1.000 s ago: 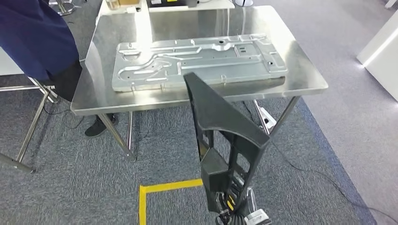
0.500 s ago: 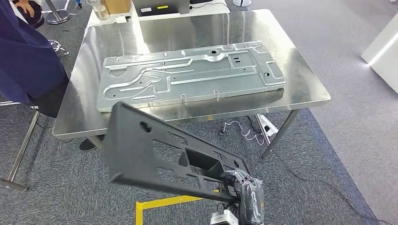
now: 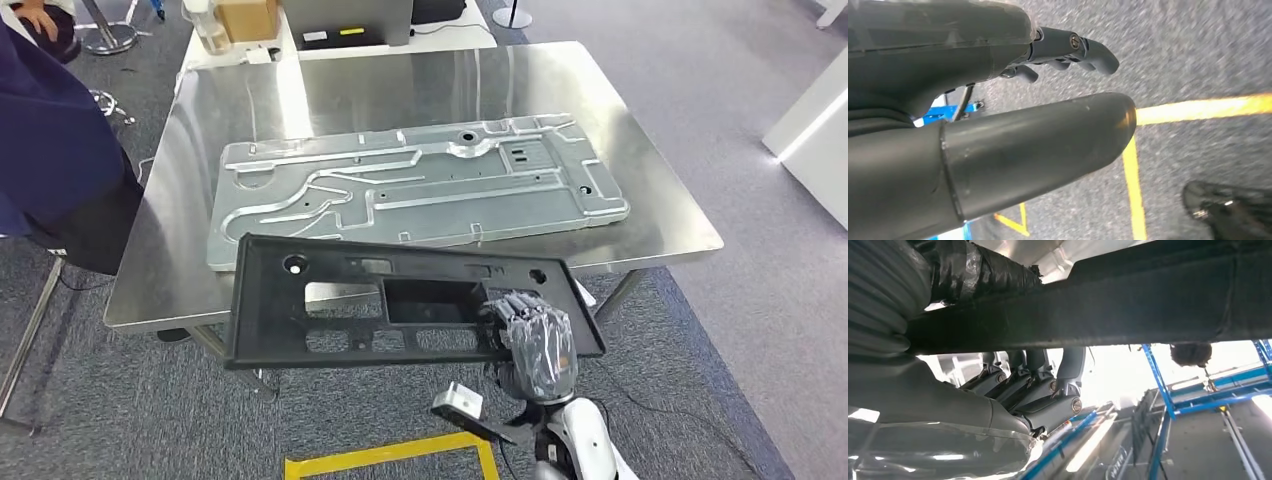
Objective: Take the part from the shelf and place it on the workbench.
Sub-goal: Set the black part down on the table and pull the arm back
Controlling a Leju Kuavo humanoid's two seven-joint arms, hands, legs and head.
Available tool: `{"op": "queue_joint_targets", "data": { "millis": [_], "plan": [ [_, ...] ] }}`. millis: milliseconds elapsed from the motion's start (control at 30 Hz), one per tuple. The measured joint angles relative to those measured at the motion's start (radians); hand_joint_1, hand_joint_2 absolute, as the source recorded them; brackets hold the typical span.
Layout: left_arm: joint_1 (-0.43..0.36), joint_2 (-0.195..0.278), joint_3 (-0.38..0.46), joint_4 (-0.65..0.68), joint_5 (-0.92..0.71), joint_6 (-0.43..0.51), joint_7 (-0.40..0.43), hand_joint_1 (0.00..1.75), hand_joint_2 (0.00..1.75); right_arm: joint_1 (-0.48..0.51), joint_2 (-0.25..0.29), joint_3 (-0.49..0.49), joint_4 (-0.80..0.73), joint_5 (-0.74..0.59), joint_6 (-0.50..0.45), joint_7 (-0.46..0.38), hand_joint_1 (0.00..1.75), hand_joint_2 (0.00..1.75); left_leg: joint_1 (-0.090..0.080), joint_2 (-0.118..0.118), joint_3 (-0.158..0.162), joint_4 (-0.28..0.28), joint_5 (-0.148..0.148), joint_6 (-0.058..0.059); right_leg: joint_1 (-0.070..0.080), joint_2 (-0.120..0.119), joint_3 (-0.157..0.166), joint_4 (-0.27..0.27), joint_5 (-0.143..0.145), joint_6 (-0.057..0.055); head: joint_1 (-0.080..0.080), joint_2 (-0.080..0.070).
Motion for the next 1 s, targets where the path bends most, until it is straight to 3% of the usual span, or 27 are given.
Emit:
{"op": "queue_joint_targets", "data": {
  "millis": [67,100,133,167,200,267,300,400,467,533,600,633,667,700,733,767,833,933,1000],
  "plan": [
    [-0.002,0.0,-0.004,0.0,-0.001,-0.001,0.0,0.0,0.0,-0.02,-0.012,-0.005,0.013,0.0,0.006,0.001,1.75,1.75,0.002,-0.003,0.018,-0.002,-0.016,0.001,-0.008,-0.002,-0.082,0.092,-0.043,0.011,0.0,0.0],
    [-0.003,0.0,-0.006,0.0,-0.001,-0.002,0.0,0.0,0.0,-0.025,-0.017,-0.007,0.019,0.0,0.008,0.001,1.75,1.75,0.003,-0.005,0.029,-0.002,-0.026,-0.001,-0.011,-0.003,-0.109,0.103,-0.05,0.015,0.0,0.0],
    [-0.002,0.0,-0.008,0.0,-0.002,-0.004,0.0,0.0,0.0,-0.03,-0.022,-0.009,0.024,-0.002,0.011,0.003,1.75,1.75,0.005,-0.007,0.044,-0.002,-0.037,-0.004,-0.014,-0.004,-0.119,0.08,-0.034,0.018,0.0,0.0],
    [-0.001,0.0,-0.009,0.0,-0.003,-0.005,0.0,0.0,0.0,-0.036,-0.027,-0.011,0.029,-0.006,0.017,0.007,1.75,1.75,0.007,-0.008,0.06,-0.002,-0.049,-0.008,-0.016,-0.005,-0.117,0.031,0.008,0.02,0.0,0.0],
    [0.001,0.0,-0.011,0.0,-0.005,-0.006,0.0,0.0,0.0,-0.044,-0.033,-0.014,0.036,-0.014,0.025,0.013,1.75,1.75,0.008,-0.009,0.073,-0.002,-0.061,-0.013,-0.018,-0.006,-0.111,-0.032,0.071,0.021,0.0,0.0],
    [-0.001,-0.001,-0.014,0.0,-0.011,-0.009,0.0,0.0,0.0,-0.073,-0.052,-0.023,0.06,-0.041,0.049,0.024,1.75,1.75,0.008,-0.01,0.092,-0.002,-0.084,-0.025,-0.016,-0.01,-0.1,-0.122,0.15,0.013,0.0,0.0],
    [-0.003,-0.001,-0.016,0.001,-0.015,-0.01,-0.001,0.0,0.0,-0.089,-0.064,-0.031,0.076,-0.058,0.061,0.027,1.75,1.75,0.007,-0.01,0.098,0.0,-0.09,-0.032,-0.013,-0.011,-0.099,-0.138,0.165,0.006,0.001,0.0],
    [-0.01,-0.001,-0.021,0.001,-0.023,-0.014,-0.003,0.0,0.0,-0.15,-0.1,-0.071,0.131,-0.099,0.092,0.021,1.75,1.75,0.006,-0.007,0.109,0.015,-0.095,-0.049,-0.015,-0.007,-0.08,-0.145,0.155,-0.02,0.001,0.0],
    [-0.012,-0.001,-0.025,0.001,-0.027,-0.017,-0.003,0.0,0.0,-0.194,-0.121,-0.099,0.175,-0.111,0.109,0.011,1.75,1.75,0.008,-0.004,0.072,0.091,-0.11,-0.054,-0.017,-0.006,-0.06,-0.152,0.148,-0.035,0.0,0.0],
    [-0.013,-0.001,-0.03,0.001,-0.032,-0.02,-0.003,0.0,0.0,-0.234,-0.138,-0.119,0.223,-0.109,0.126,0.009,1.75,1.75,0.009,-0.002,-0.009,0.216,-0.153,-0.058,-0.015,-0.007,-0.046,-0.156,0.135,-0.042,0.0,0.0],
    [-0.012,-0.001,-0.035,0.001,-0.036,-0.022,-0.002,0.0,0.0,-0.262,-0.149,-0.129,0.273,-0.1,0.14,0.011,1.75,1.75,0.008,-0.002,-0.079,0.286,-0.18,-0.058,-0.012,-0.006,-0.028,-0.156,0.12,-0.043,0.0,0.0],
    [-0.011,-0.001,-0.037,0.001,-0.037,-0.023,-0.001,0.0,0.0,-0.272,-0.153,-0.132,0.295,-0.096,0.145,0.012,1.75,1.75,0.008,-0.002,-0.094,0.274,-0.163,-0.056,-0.011,-0.005,-0.017,-0.156,0.111,-0.042,0.0,0.0],
    [-0.01,-0.001,-0.038,0.001,-0.038,-0.024,-0.001,0.0,0.0,-0.279,-0.156,-0.135,0.312,-0.094,0.148,0.012,1.75,1.75,0.007,-0.002,-0.092,0.228,-0.121,-0.051,-0.009,-0.006,-0.003,-0.156,0.102,-0.041,0.0,0.0],
    [-0.008,-0.001,-0.039,0.002,-0.038,-0.025,0.0,0.0,0.0,-0.287,-0.159,-0.137,0.327,-0.092,0.149,0.012,1.75,1.75,0.004,-0.001,-0.08,0.161,-0.066,-0.044,-0.008,-0.006,0.007,-0.157,0.093,-0.04,0.0,0.0],
    [-0.007,0.0,-0.039,0.002,-0.039,-0.025,0.0,0.0,0.0,-0.296,-0.161,-0.139,0.341,-0.089,0.15,0.012,1.75,1.75,0.0,0.0,-0.07,0.103,-0.028,-0.036,-0.007,-0.007,0.017,-0.157,0.084,-0.037,0.0,0.0],
    [-0.007,0.001,-0.04,0.002,-0.04,-0.025,0.0,0.0,0.0,-0.308,-0.162,-0.14,0.355,-0.086,0.152,0.014,1.75,1.75,-0.005,-0.001,-0.062,0.061,-0.01,-0.029,-0.006,-0.006,0.023,-0.158,0.077,-0.032,0.0,0.0],
    [-0.007,0.004,-0.041,0.002,-0.043,-0.027,0.0,0.0,0.0,-0.332,-0.163,-0.14,0.386,-0.075,0.164,0.018,1.75,1.75,-0.011,-0.002,-0.055,0.03,-0.011,-0.017,-0.005,-0.004,0.032,-0.156,0.076,-0.019,0.0,0.0],
    [-0.006,0.004,-0.044,0.003,-0.048,-0.028,0.0,0.0,0.0,-0.374,-0.171,-0.136,0.435,-0.058,0.187,0.02,1.75,1.75,-0.006,-0.003,-0.016,0.003,0.006,0.0,-0.007,-0.004,0.035,-0.124,0.075,-0.001,0.0,0.0],
    [-0.01,0.004,-0.047,0.003,-0.051,-0.028,0.0,0.0,0.0,-0.411,-0.176,-0.131,0.467,-0.053,0.199,0.022,1.75,1.75,-0.003,-0.002,0.004,-0.006,0.004,0.006,-0.01,-0.007,-0.006,-0.052,0.033,0.007,0.0,0.0]
  ]
}}
